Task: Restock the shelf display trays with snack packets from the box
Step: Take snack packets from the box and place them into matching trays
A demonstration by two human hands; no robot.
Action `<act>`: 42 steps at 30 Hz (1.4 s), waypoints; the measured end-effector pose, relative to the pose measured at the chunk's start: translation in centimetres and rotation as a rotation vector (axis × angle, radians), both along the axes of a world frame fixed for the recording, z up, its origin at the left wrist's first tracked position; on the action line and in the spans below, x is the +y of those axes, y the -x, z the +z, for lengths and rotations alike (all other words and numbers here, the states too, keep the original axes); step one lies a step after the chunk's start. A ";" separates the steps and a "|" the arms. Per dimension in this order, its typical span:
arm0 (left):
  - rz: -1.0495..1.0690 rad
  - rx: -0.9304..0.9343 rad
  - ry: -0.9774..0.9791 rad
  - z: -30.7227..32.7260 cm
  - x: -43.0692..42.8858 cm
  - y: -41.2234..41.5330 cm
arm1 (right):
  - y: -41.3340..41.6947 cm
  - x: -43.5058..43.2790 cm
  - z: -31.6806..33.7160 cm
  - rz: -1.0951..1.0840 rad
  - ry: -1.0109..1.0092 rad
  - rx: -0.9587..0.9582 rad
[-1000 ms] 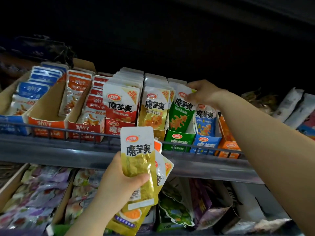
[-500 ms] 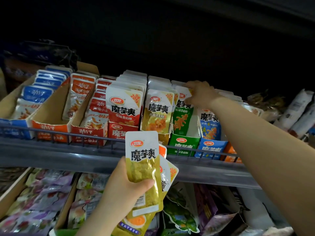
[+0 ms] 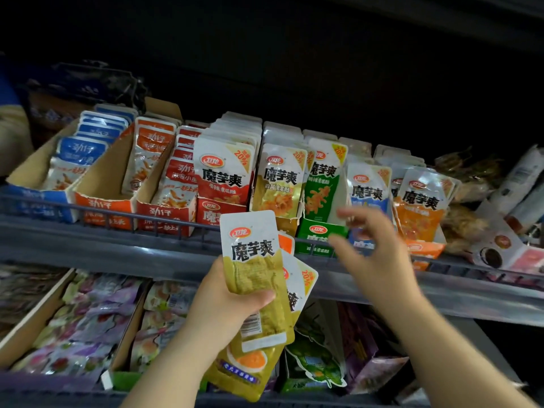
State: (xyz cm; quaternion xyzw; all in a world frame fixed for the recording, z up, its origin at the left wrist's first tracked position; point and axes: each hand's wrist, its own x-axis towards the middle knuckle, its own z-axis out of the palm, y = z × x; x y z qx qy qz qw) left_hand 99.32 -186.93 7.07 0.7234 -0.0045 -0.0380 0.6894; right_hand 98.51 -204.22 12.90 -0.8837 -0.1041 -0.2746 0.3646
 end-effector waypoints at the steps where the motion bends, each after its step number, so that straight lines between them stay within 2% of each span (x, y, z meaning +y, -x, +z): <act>1: -0.010 0.008 0.008 0.0 -0.2 0.1 | 1.2 0.1 -1.6 0.029 -0.056 0.052; 3: -0.043 0.029 0.017 -0.3 -0.7 0.5 | 2.9 0.0 -4.7 0.034 -0.239 0.198; 6: -0.079 0.060 0.024 -0.9 -1.6 1.3 | 4.4 -0.1 -7.6 0.001 -0.616 0.413; 8: -0.094 0.076 0.018 -1.3 -2.3 2.0 | 5.2 -0.4 -8.5 0.005 -0.760 0.503; 11: -0.094 0.102 0.015 -1.9 -3.4 2.9 | 5.9 -1.2 -8.8 0.019 -0.740 0.578; 16: -0.039 0.091 0.016 -2.8 -5.5 4.3 | 6.6 -1.6 -8.6 0.006 -0.711 0.582; 20: 0.005 0.103 0.098 -3.2 -6.3 4.5 | 6.8 -1.5 -9.0 -0.030 -0.609 0.573; 26: -0.062 0.105 0.077 -3.3 -6.3 4.7 | 6.8 -1.7 -9.2 0.039 -0.643 0.573; 32: -0.191 0.129 0.047 -3.3 -5.4 4.8 | 6.5 -1.8 -9.4 0.041 -0.759 0.574; 37: -0.179 0.101 0.021 -3.3 -4.9 4.7 | 6.3 -1.6 -9.3 0.060 -0.798 0.574; 42: -0.136 0.039 -0.021 -3.3 -4.6 4.5 | 6.0 -2.0 -9.1 0.002 -0.670 0.581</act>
